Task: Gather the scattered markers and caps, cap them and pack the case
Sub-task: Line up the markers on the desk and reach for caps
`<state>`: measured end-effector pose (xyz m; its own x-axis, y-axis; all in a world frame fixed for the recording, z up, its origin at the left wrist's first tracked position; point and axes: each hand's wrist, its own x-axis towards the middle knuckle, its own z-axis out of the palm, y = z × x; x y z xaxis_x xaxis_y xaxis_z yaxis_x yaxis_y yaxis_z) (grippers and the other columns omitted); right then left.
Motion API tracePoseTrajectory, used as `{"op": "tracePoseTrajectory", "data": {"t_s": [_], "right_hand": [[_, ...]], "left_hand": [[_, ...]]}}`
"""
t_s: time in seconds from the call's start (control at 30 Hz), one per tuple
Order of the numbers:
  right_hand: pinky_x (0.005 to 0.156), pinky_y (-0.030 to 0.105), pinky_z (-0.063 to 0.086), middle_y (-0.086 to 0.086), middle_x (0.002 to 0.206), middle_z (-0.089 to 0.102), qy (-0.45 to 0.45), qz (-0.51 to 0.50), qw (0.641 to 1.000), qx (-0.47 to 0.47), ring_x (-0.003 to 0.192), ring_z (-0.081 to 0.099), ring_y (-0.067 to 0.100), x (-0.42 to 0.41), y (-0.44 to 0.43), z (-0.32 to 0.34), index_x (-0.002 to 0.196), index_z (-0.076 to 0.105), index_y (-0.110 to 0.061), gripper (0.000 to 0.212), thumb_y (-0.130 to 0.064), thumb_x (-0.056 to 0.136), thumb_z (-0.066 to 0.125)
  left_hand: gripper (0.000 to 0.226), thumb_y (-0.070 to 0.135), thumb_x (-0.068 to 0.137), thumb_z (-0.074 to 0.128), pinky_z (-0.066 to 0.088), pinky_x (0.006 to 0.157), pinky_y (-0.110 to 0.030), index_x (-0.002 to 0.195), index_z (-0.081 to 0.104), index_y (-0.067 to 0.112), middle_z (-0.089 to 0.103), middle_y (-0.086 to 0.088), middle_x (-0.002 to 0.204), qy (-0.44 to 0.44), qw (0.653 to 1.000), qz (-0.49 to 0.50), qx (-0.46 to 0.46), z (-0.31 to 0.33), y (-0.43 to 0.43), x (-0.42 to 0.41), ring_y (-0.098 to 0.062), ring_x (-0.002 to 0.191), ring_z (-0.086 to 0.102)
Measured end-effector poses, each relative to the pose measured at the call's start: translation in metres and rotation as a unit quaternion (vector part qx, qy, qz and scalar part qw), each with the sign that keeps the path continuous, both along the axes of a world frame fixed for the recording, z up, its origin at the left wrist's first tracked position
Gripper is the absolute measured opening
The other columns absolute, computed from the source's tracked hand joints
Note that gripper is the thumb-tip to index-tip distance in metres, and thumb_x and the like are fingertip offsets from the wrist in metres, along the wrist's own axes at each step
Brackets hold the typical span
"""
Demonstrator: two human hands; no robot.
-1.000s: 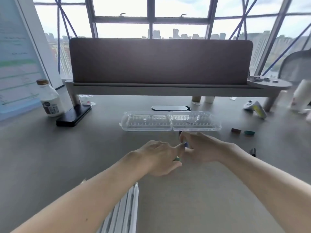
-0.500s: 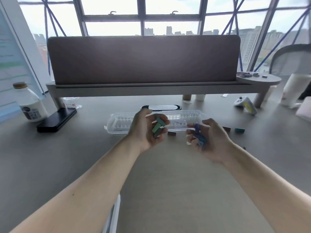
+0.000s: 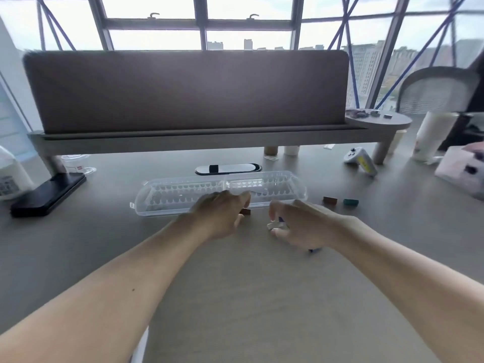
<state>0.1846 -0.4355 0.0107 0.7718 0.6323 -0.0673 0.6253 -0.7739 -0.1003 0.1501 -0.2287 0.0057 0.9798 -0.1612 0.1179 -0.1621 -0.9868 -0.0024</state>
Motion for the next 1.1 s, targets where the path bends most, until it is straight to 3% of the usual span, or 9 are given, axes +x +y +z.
{"op": "tracePoseTrajectory", "data": {"t_s": [0.17,0.27,0.43,0.53,0.6,0.67,0.77,0.87,1.1], "right_hand": [[0.065,0.034,0.036,-0.002,0.079,0.049,-0.045,0.037,0.997,-0.056,0.074,0.049,0.023,0.008,0.006,0.002,0.092,0.050,-0.013,0.027,-0.035,0.106,0.042],[0.053,0.033,0.040,0.003,0.072,0.051,0.109,-0.081,0.982,0.129,0.057,0.045,0.019,0.010,0.002,0.000,0.076,0.048,-0.015,0.032,-0.029,0.103,0.037],[0.031,0.016,0.018,-0.001,0.062,0.036,0.512,-0.223,0.546,0.624,0.044,0.026,0.009,0.007,-0.033,0.010,0.071,0.046,-0.018,0.024,-0.019,0.091,0.031],[0.031,0.013,0.032,0.004,0.065,0.049,0.525,-0.244,0.426,0.695,0.045,0.043,0.009,0.002,-0.051,0.010,0.083,0.059,-0.009,0.037,-0.030,0.102,0.036],[0.030,0.013,0.034,0.001,0.063,0.047,0.519,-0.268,0.400,0.706,0.043,0.048,0.008,0.001,-0.060,0.009,0.072,0.055,-0.012,0.047,-0.043,0.105,0.043],[0.028,0.012,0.026,-0.003,0.058,0.040,0.476,-0.303,0.455,0.689,0.040,0.041,0.005,0.004,-0.070,0.006,0.064,0.045,-0.017,0.046,-0.041,0.103,0.053],[0.035,0.018,0.020,-0.004,0.054,0.036,0.257,-0.320,0.719,0.561,0.041,0.031,0.010,0.011,-0.092,-0.004,0.065,0.040,-0.020,0.046,-0.038,0.104,0.057],[0.051,0.031,0.037,0.000,0.068,0.055,0.033,-0.272,0.920,0.281,0.059,0.051,0.023,0.009,-0.114,-0.009,0.075,0.049,-0.015,0.042,-0.047,0.101,0.056],[0.061,0.031,0.041,0.003,0.077,0.060,-0.002,-0.294,0.955,0.026,0.074,0.057,0.029,-0.007,-0.119,-0.005,0.064,0.051,-0.016,0.054,-0.063,0.092,0.057]], "left_hand": [[0.030,0.030,0.107,0.049,0.042,0.078,-0.032,0.133,0.051,0.015,0.065,-0.016,0.122,0.084,0.996,0.035,0.019,0.008,-0.010,0.008,-0.034,0.107,0.063],[0.021,0.029,0.106,0.040,0.041,0.064,-0.031,0.105,0.056,0.014,0.064,-0.017,0.104,0.159,0.969,0.093,-0.163,0.010,-0.018,0.010,-0.029,0.082,0.056],[0.026,0.020,0.092,0.030,0.017,0.034,-0.013,0.074,0.048,0.017,0.042,-0.001,0.061,0.254,0.514,0.084,-0.815,0.016,-0.039,0.003,-0.010,0.040,0.028],[0.037,0.032,0.098,0.040,0.016,0.036,-0.013,0.074,0.060,0.013,0.056,-0.004,0.069,0.221,0.453,0.066,-0.861,0.020,-0.067,-0.001,-0.012,0.046,0.035],[0.045,0.043,0.102,0.052,0.017,0.037,-0.015,0.066,0.056,0.016,0.052,-0.002,0.063,0.192,0.519,0.088,-0.828,0.015,-0.086,0.003,-0.010,0.045,0.032],[0.047,0.040,0.102,0.060,0.022,0.042,-0.020,0.062,0.046,0.020,0.043,-0.001,0.059,0.128,0.736,0.084,-0.659,0.006,-0.097,0.004,-0.011,0.043,0.030],[0.047,0.049,0.102,0.058,0.036,0.057,-0.031,0.069,0.049,0.017,0.055,0.003,0.066,0.039,0.955,-0.016,-0.294,-0.007,-0.111,-0.001,-0.013,0.057,0.049],[0.056,0.071,0.095,0.051,0.052,0.081,-0.040,0.106,0.053,0.016,0.070,-0.006,0.100,0.045,0.994,-0.033,-0.098,-0.007,-0.122,-0.009,-0.027,0.093,0.065],[0.027,0.037,0.109,0.035,0.039,0.075,-0.035,0.105,0.050,0.015,0.068,-0.017,0.106,0.076,0.994,-0.076,0.000,-0.005,-0.137,-0.007,-0.036,0.099,0.065]]}}
